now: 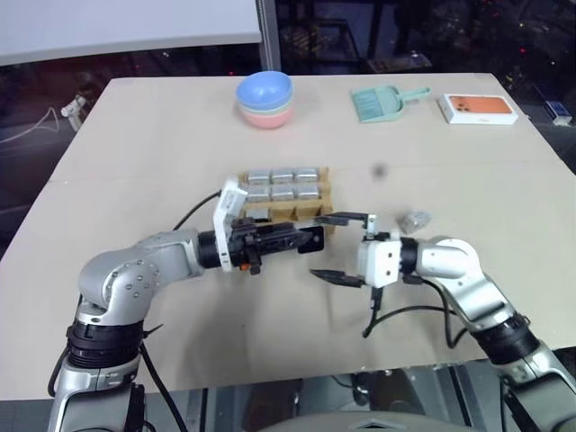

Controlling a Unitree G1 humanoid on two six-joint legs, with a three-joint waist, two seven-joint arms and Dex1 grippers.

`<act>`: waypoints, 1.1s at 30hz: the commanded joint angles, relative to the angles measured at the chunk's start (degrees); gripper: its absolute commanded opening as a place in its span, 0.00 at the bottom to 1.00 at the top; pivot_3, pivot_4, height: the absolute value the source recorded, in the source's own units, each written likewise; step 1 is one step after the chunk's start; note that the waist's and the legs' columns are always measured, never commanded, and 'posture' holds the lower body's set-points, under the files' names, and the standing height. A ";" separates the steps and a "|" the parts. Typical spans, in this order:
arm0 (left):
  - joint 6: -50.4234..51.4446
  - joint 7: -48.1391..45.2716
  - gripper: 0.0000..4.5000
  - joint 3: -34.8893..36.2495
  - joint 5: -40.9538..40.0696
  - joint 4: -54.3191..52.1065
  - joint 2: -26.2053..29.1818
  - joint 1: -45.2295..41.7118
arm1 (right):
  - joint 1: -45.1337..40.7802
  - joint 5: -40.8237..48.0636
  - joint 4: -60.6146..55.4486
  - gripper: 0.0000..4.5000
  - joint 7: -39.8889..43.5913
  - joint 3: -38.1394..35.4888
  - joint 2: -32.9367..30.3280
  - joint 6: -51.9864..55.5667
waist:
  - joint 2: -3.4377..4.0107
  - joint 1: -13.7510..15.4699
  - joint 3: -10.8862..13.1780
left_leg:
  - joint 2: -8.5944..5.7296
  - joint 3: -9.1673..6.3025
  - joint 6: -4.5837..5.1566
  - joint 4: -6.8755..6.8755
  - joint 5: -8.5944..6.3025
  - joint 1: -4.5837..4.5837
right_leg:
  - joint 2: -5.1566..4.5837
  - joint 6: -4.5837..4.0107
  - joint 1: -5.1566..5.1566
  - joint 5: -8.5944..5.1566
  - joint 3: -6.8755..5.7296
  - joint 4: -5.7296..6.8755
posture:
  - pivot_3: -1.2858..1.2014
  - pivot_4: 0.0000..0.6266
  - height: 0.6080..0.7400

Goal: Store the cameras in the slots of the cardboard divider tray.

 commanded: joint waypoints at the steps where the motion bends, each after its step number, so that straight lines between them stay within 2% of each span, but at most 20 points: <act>1: -11.30 -4.04 0.16 -0.30 8.25 2.19 2.13 -3.78 | 5.40 10.41 -5.86 0.92 1.27 -4.84 -2.11 7.54 | -0.02 0.19 -0.01 | -0.01 0.02 0.00 0.00 0.00 -0.02 | 0.00 -0.01 0.01 0.00 -0.04 -0.03 | 0.52 0.24 1.00; 4: -19.43 -6.07 0.16 -0.23 13.24 7.39 1.22 -7.78 | 11.55 20.35 -9.27 0.92 3.80 -9.69 -6.62 16.46 | 0.00 0.28 0.01 | -0.01 0.10 0.01 0.00 -0.01 -0.03 | 0.00 0.00 0.00 0.00 -0.02 -0.06 | 0.52 0.24 1.00; 6: -29.11 -9.22 0.16 -1.22 18.55 11.46 0.72 -9.54 | 16.36 26.15 -10.39 0.92 6.43 -13.67 -10.35 20.84 | 0.01 0.53 0.01 | -0.02 0.12 0.03 0.00 -0.01 -0.04 | 0.00 0.00 0.02 0.00 0.00 -0.10 | 0.52 0.24 1.00; 12: -39.76 -17.03 0.16 -3.10 24.06 22.93 -0.30 -12.11 | 28.69 31.37 -5.73 0.92 13.04 -27.19 -14.30 19.09 | 0.00 1.13 0.01 | -0.01 0.22 0.06 -0.03 -0.04 -0.11 | 0.03 0.01 0.10 0.00 -0.15 -0.29 | 0.52 0.24 1.00; 15: -41.91 -20.28 0.16 -4.18 25.45 26.07 -0.65 -12.41 | 31.59 32.34 -4.82 0.92 13.92 -30.92 -14.68 19.97 | 0.00 1.07 0.01 | -0.01 0.22 0.09 -0.03 -0.05 -0.16 | 0.03 0.04 0.12 0.00 -0.16 -0.38 | 0.52 0.24 1.00; 22: -50.78 -24.00 0.16 -5.35 29.48 33.23 -2.84 -12.91 | 32.69 31.44 -4.74 0.92 13.07 -33.70 -13.96 20.42 | 0.00 1.12 0.01 | 0.01 0.20 0.10 -0.03 -0.06 -0.14 | 0.04 0.18 0.12 -0.08 -0.18 -0.37 | 0.52 0.24 1.00; 33: -59.21 -27.88 0.16 -6.15 32.40 41.77 -7.11 -15.06 | 32.20 32.07 -8.07 0.92 11.14 -34.75 -14.35 23.54 | 0.00 1.06 0.01 | 0.00 0.18 0.12 -0.02 -0.07 -0.17 | 0.03 0.08 0.15 0.03 -0.18 -0.40 | 0.52 0.24 1.00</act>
